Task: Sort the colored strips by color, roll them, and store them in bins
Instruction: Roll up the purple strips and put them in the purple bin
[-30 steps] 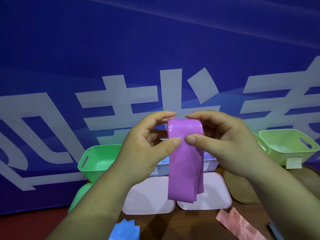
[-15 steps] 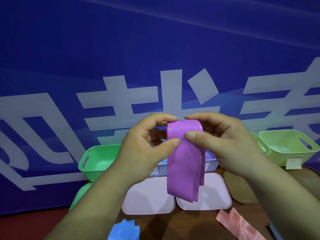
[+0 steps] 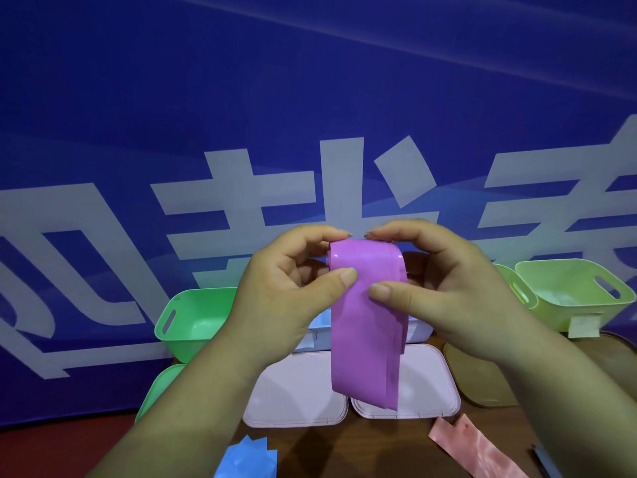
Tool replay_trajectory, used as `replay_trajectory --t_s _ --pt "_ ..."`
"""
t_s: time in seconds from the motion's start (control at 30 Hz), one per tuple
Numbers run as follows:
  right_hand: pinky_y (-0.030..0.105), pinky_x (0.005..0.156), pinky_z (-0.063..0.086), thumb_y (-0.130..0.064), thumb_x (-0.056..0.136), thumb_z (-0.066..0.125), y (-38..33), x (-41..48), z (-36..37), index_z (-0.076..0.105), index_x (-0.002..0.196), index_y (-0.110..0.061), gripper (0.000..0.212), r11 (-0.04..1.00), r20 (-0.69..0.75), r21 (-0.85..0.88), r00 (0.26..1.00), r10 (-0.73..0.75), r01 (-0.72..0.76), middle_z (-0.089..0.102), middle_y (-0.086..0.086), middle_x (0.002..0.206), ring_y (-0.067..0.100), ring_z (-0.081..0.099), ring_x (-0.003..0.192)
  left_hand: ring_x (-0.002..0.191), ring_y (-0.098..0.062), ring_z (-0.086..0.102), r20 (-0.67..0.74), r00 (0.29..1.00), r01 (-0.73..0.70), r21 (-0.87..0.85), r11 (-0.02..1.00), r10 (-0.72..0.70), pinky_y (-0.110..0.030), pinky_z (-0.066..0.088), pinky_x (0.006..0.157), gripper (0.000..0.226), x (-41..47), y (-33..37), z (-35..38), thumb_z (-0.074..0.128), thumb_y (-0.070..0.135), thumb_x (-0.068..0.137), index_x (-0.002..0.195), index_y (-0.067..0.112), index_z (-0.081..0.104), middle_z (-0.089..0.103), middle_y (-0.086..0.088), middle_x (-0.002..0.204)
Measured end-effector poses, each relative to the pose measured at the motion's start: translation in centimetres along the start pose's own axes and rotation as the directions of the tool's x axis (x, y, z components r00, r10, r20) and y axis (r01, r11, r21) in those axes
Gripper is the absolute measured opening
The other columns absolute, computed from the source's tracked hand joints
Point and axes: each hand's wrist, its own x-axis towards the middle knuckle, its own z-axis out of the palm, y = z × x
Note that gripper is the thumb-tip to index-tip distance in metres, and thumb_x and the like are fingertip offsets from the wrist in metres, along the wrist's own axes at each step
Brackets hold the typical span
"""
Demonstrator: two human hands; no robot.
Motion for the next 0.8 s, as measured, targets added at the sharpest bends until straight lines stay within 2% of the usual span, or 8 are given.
replay_trajectory --t_s 0.13,0.3,0.4,0.53,0.6,0.7,0.8 --pt "0.037 0.077 0.060 -0.023 0.073 0.082 0.04 0.07 0.24 0.067 0.110 -0.028 0.040 0.999 -0.023 -0.012 0.999 -0.032 0.032 0.067 -0.003 0.109 0.024 0.069 0.089 0.090 -0.021 0.069 -0.004 0.999 0.031 -0.050 0.998 -0.032 -0.028 0.060 0.077 0.034 0.04 0.07 0.30 0.080 0.014 0.077 0.109 0.018 0.067 0.070 -0.006 0.103" --pt "0.033 0.075 0.060 -0.019 0.071 0.079 0.08 0.01 0.48 0.068 0.107 -0.021 0.038 1.000 -0.072 0.007 0.997 -0.019 0.020 0.070 -0.004 0.102 0.019 0.070 0.087 0.090 -0.010 0.069 -0.001 0.998 0.058 -0.057 0.997 -0.058 -0.022 0.057 0.075 0.040 -0.02 0.47 0.44 0.069 0.024 0.071 0.110 0.018 0.067 0.071 -0.003 0.102" --pt "0.032 0.075 0.060 -0.021 0.071 0.079 0.15 0.16 0.57 0.069 0.107 -0.022 0.038 1.000 -0.083 0.000 0.996 -0.011 0.011 0.071 -0.005 0.102 0.019 0.071 0.087 0.093 -0.011 0.070 0.017 0.998 0.063 -0.039 0.997 -0.062 -0.023 0.058 0.076 0.042 0.08 0.34 0.23 0.069 0.026 0.072 0.113 0.022 0.065 0.072 -0.001 0.103" --pt "0.027 0.074 0.058 -0.023 0.070 0.078 0.27 0.31 0.40 0.069 0.108 -0.022 0.039 0.999 -0.117 0.030 0.993 0.017 -0.013 0.072 -0.007 0.101 0.015 0.071 0.087 0.100 -0.011 0.069 0.059 0.996 0.059 0.028 0.998 -0.061 -0.023 0.057 0.077 0.046 -0.01 0.15 -0.08 0.075 0.026 0.076 0.119 0.031 0.061 0.069 0.012 0.110" --pt "0.024 0.073 0.057 -0.023 0.070 0.077 0.25 0.32 0.30 0.069 0.108 -0.022 0.039 0.999 -0.122 0.039 0.992 0.024 -0.020 0.072 -0.007 0.099 0.013 0.071 0.086 0.105 -0.015 0.067 0.080 0.996 0.039 0.079 0.996 -0.046 -0.032 0.060 0.081 0.050 -0.16 -0.06 -0.19 0.080 0.020 0.079 0.123 0.033 0.059 0.065 0.013 0.117" --pt "0.022 0.073 0.056 -0.024 0.070 0.077 0.17 0.40 0.33 0.070 0.108 -0.022 0.038 0.998 -0.120 0.047 0.992 0.034 -0.028 0.073 -0.005 0.099 0.012 0.071 0.084 0.108 -0.018 0.065 0.086 0.996 -0.001 0.121 0.993 -0.009 -0.039 0.060 0.086 0.051 -0.34 -0.18 -0.24 0.074 0.016 0.079 0.124 0.033 0.059 0.064 0.013 0.119" --pt "0.023 0.074 0.057 -0.024 0.071 0.076 0.20 0.48 0.43 0.070 0.107 -0.022 0.037 0.998 -0.116 0.053 0.992 0.041 -0.035 0.073 -0.003 0.099 0.014 0.071 0.085 0.108 -0.015 0.065 0.090 0.996 -0.037 0.134 0.990 0.025 -0.034 0.060 0.086 0.047 -0.33 -0.11 -0.20 0.074 0.015 0.080 0.121 0.033 0.060 0.064 0.016 0.118"
